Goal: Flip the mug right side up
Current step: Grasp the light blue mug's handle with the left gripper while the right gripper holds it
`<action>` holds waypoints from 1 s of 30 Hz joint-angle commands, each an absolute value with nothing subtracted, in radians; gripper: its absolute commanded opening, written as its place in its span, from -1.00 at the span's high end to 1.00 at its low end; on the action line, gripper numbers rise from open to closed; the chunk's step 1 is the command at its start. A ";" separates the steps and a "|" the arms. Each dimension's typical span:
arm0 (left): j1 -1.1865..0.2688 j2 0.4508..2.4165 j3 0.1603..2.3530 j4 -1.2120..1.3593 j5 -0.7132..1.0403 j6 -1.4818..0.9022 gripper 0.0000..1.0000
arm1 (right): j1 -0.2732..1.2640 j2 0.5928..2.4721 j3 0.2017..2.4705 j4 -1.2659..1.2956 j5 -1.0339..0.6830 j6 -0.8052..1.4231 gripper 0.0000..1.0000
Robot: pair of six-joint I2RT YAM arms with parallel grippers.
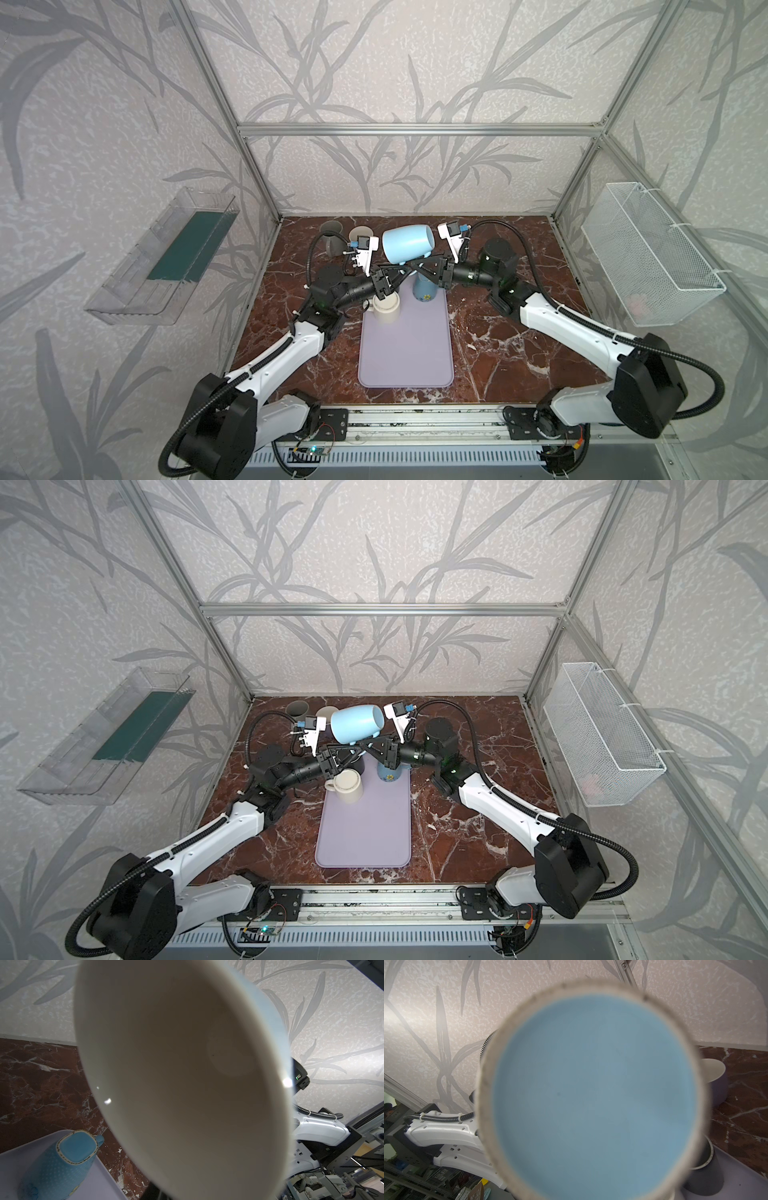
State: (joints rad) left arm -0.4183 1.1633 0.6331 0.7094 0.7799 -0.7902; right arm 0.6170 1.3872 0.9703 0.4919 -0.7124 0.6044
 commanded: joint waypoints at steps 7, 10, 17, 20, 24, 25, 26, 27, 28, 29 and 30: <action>-0.423 1.151 0.659 0.776 0.786 -0.805 0.59 | 0.624 1.391 0.979 0.649 -0.750 0.630 1.00; -0.423 1.152 0.657 0.791 0.791 -0.812 0.58 | 0.624 1.402 0.965 0.687 -0.755 0.680 1.00; -0.423 1.150 0.650 0.832 0.800 -0.833 0.75 | 0.626 1.426 0.959 0.719 -0.768 0.708 1.00; -0.423 1.157 0.653 0.842 0.805 -0.849 0.91 | 0.624 1.433 0.959 0.720 -0.772 0.710 1.00; -0.422 1.160 0.657 0.849 0.812 -0.868 1.00 | 0.624 1.437 0.956 0.709 -0.773 0.709 1.00; -0.423 1.158 0.658 0.839 0.805 -0.868 1.00 | 0.624 1.439 0.956 0.706 -0.773 0.707 1.00; -0.423 1.155 0.660 0.822 0.800 -0.863 1.00 | 0.624 1.438 0.954 0.702 -0.770 0.703 1.00; -0.422 1.152 0.665 0.799 0.797 -0.856 1.00 | 0.624 1.437 0.953 0.694 -0.766 0.699 1.00; -0.423 1.149 0.670 0.781 0.792 -0.852 1.00 | 0.624 1.437 0.953 0.688 -0.761 0.695 1.00; -0.423 1.148 0.672 0.768 0.781 -0.854 1.00 | 0.625 1.437 0.951 0.680 -0.757 0.693 0.99; -0.422 1.149 0.673 0.766 0.773 -0.860 1.00 | 0.624 1.436 0.950 0.676 -0.750 0.690 0.94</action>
State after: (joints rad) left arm -0.4095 1.1625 0.6334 0.7483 0.7563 -0.8604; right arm 0.6075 1.4303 0.9504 0.6376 -0.7368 0.6952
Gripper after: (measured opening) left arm 0.158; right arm 0.153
